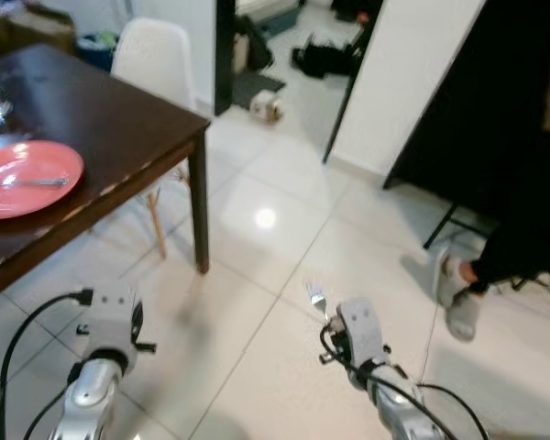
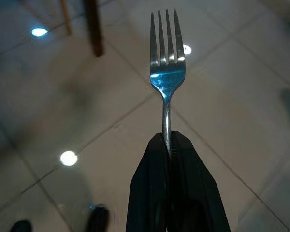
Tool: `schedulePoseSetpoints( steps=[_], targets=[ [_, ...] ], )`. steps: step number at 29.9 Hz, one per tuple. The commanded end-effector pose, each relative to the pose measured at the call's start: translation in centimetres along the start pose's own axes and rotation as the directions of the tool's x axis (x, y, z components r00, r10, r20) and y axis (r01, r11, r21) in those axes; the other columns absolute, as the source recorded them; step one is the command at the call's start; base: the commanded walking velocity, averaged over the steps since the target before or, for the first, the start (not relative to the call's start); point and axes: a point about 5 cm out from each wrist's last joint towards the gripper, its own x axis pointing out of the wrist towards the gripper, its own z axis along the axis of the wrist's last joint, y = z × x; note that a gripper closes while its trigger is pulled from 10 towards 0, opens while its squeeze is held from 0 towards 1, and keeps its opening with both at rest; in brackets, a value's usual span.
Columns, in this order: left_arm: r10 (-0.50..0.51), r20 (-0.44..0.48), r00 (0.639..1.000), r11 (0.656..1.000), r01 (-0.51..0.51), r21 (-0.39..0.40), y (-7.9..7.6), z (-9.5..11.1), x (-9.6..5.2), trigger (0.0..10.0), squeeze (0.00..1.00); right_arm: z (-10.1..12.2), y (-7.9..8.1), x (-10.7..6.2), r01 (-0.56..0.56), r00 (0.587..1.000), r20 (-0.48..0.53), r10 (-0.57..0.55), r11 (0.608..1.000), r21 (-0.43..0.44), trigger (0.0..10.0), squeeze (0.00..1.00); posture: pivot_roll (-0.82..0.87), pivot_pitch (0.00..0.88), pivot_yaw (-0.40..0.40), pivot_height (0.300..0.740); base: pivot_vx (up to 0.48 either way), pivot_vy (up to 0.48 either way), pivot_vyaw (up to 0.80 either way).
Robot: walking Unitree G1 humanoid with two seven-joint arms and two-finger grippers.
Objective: Setting the table
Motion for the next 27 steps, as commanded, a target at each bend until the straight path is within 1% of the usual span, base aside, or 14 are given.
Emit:
schedulePoseSetpoints(
  steps=[1,9,14,27],
  targets=[
    [0.007,-0.038,0.999,1.0,-0.006,0.015,0.2,-1.2,-0.5,10.0,0.0,-0.5,0.0,-0.3,0.001,1.0,-0.006,-0.001,1.0,-0.003,10.0,0.0,0.05,0.014,-0.021,0.74,0.0,0.0,-0.8],
    [0.009,-0.016,1.0,1.0,-0.009,0.008,0.2,-1.1,-0.2,10.0,0.0,0.1,0.1,-0.1,-0.003,1.0,0.026,0.003,1.0,0.0,10.0,0.0,0.04,0.014,-0.023,0.74,0.0,0.0,-0.8],
    [0.006,0.01,1.0,1.0,-0.006,0.002,0.1,-0.8,0.0,10.0,0.0,1.0,-0.2,0.3,0.003,0.998,0.064,-0.003,1.0,0.002,10.0,0.0,0.04,0.019,-0.025,0.74,0.0,0.0,-0.8],
    [0.006,0.031,1.0,1.0,-0.006,-0.003,0.0,-0.5,0.2,10.0,0.0,1.3,-0.2,0.4,0.009,0.997,0.082,-0.01,1.0,0.005,10.0,0.0,0.04,0.023,-0.025,0.74,0.0,0.0,-0.8]
  ],
)
